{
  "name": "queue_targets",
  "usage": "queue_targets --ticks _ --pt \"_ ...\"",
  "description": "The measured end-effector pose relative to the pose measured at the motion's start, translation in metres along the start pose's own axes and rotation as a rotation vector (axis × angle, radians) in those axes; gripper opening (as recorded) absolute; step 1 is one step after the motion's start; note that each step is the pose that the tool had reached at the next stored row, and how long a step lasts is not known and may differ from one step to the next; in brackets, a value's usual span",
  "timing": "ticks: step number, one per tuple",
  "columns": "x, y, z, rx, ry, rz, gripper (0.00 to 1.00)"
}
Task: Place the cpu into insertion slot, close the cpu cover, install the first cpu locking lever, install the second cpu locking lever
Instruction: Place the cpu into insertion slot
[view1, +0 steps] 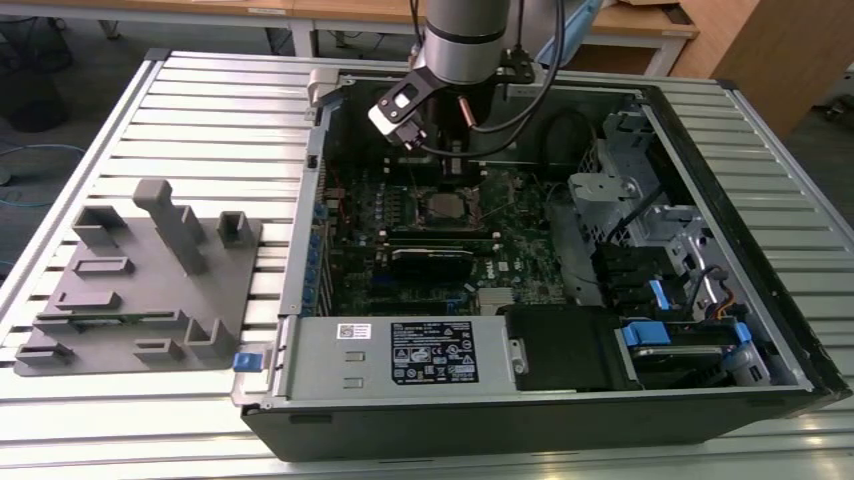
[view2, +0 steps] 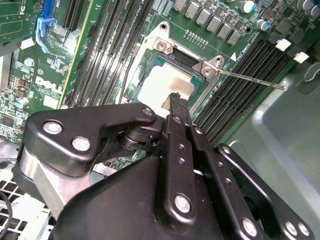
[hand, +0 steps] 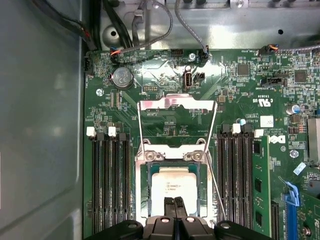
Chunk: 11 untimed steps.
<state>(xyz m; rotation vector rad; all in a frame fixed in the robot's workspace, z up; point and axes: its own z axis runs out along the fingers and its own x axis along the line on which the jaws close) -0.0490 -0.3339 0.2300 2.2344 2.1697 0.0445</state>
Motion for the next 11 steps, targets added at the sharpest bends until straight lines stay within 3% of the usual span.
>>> queue_targets --ticks 6,11 --pt "-0.0012 0.0016 0.0017 0.0009 -0.0004 0.000 0.11" --pt "-0.0044 0.0015 0.0081 0.0012 -0.0005 0.001 0.11"
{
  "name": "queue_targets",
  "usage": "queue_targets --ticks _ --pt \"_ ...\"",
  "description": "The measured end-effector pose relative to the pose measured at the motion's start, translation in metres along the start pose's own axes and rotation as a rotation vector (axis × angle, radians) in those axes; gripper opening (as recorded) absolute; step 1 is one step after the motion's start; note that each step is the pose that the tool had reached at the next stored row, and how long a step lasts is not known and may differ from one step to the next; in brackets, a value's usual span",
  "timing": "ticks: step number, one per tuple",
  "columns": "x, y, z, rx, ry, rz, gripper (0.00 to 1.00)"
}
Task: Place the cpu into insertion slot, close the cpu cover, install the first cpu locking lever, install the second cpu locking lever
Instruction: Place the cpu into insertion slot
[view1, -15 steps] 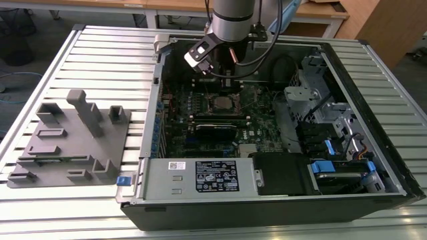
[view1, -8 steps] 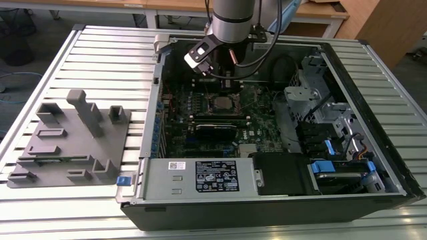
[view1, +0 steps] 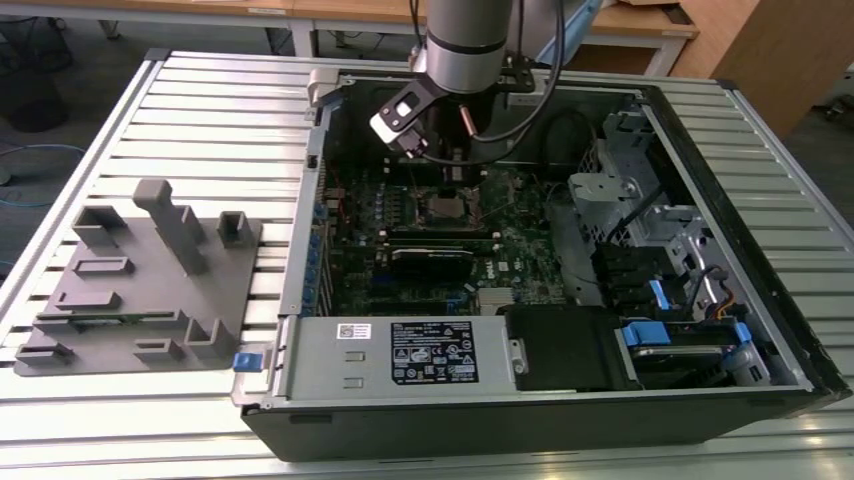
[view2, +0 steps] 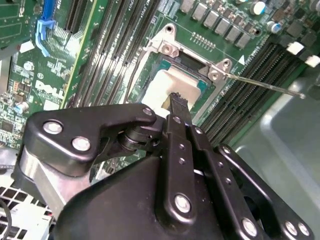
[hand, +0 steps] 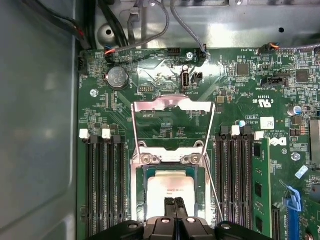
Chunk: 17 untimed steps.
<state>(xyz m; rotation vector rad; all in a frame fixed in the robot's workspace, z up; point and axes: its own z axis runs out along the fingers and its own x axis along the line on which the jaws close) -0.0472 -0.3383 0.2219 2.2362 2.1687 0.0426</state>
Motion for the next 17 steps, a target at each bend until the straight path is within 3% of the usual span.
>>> queue_targets --ticks 12,17 --pt "-0.0009 -0.0001 0.0161 -0.0001 0.0000 0.001 0.11" --pt "-0.0006 -0.0001 0.0172 0.0000 -0.0001 0.000 0.11"
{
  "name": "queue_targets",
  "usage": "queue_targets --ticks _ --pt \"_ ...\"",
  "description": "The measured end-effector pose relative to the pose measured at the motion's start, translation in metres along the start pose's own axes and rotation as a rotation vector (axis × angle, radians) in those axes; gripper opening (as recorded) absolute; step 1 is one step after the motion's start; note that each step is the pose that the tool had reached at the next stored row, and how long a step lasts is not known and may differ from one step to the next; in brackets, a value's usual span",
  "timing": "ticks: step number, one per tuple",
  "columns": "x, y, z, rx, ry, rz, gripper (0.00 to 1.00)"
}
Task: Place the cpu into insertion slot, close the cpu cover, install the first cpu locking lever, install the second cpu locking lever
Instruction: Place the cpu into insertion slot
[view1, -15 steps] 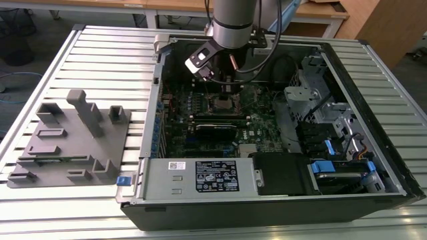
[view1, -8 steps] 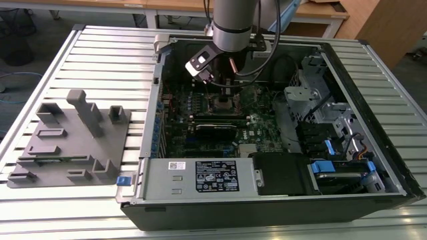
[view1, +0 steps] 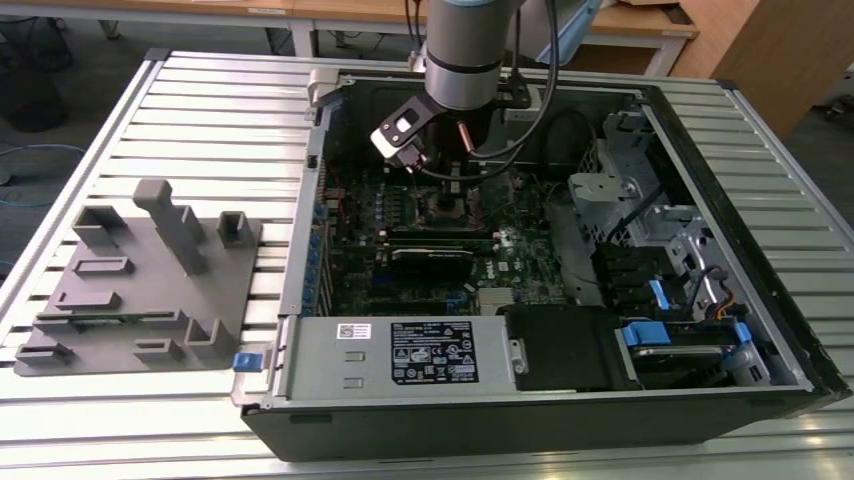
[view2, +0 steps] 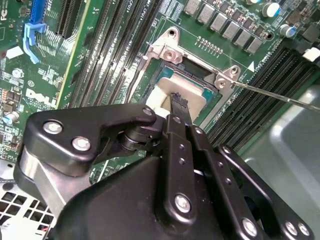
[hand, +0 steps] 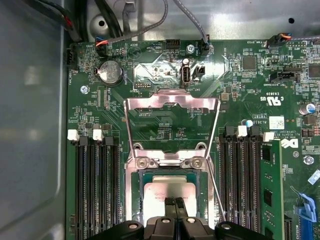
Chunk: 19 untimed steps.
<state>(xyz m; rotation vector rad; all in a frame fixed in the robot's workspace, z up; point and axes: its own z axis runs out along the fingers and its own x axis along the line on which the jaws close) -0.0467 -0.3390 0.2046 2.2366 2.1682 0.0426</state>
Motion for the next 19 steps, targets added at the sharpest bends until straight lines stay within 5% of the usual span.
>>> queue_targets --ticks 19 --pt "0.0002 -0.0004 0.0067 0.0001 -0.0002 0.000 0.11"
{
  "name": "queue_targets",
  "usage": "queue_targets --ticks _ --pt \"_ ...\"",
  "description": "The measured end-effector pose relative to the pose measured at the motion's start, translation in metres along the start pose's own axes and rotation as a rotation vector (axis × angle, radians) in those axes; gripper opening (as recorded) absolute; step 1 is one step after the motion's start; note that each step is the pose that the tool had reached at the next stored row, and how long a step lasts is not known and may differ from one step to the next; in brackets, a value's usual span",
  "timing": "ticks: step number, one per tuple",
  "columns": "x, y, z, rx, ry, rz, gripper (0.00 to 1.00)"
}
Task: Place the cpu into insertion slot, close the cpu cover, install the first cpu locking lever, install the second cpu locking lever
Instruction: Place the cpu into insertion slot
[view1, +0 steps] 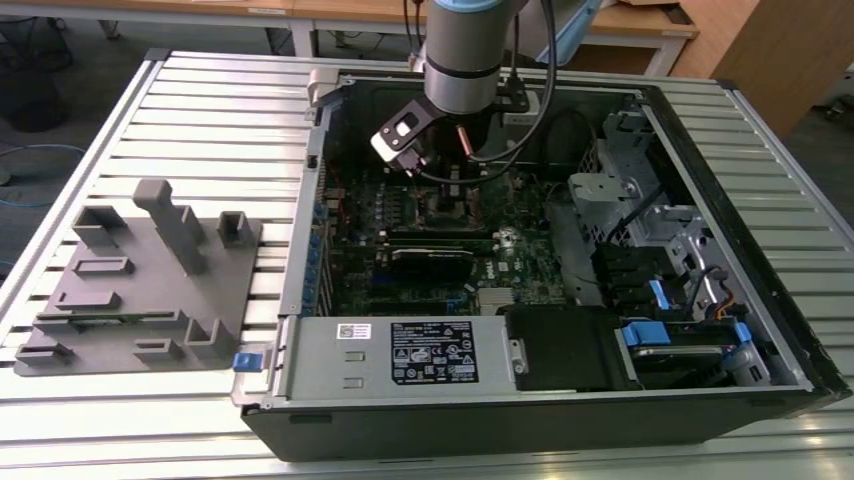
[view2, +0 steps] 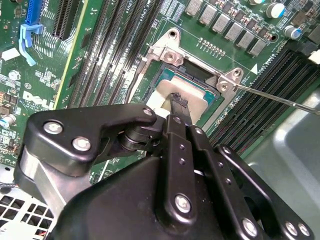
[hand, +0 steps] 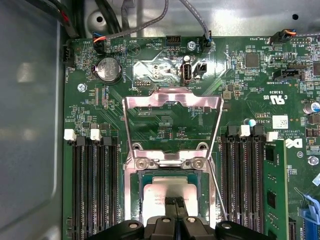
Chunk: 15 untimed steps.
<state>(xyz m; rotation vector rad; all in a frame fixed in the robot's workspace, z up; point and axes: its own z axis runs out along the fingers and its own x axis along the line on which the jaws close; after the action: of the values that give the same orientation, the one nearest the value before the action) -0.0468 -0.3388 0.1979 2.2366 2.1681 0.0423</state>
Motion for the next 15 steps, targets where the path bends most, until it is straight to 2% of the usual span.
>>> queue_targets --ticks 3,5,11,15 --pt "0.0004 0.0003 -0.0028 -0.0013 0.0026 0.000 0.11" --pt "0.0000 0.0003 -0.0075 -0.0001 0.0001 0.000 0.11" --pt "0.0001 0.0008 -0.0219 -0.0001 0.0001 0.000 0.11" --pt "0.0001 0.0009 -0.0235 -0.0003 0.0005 0.000 0.11"
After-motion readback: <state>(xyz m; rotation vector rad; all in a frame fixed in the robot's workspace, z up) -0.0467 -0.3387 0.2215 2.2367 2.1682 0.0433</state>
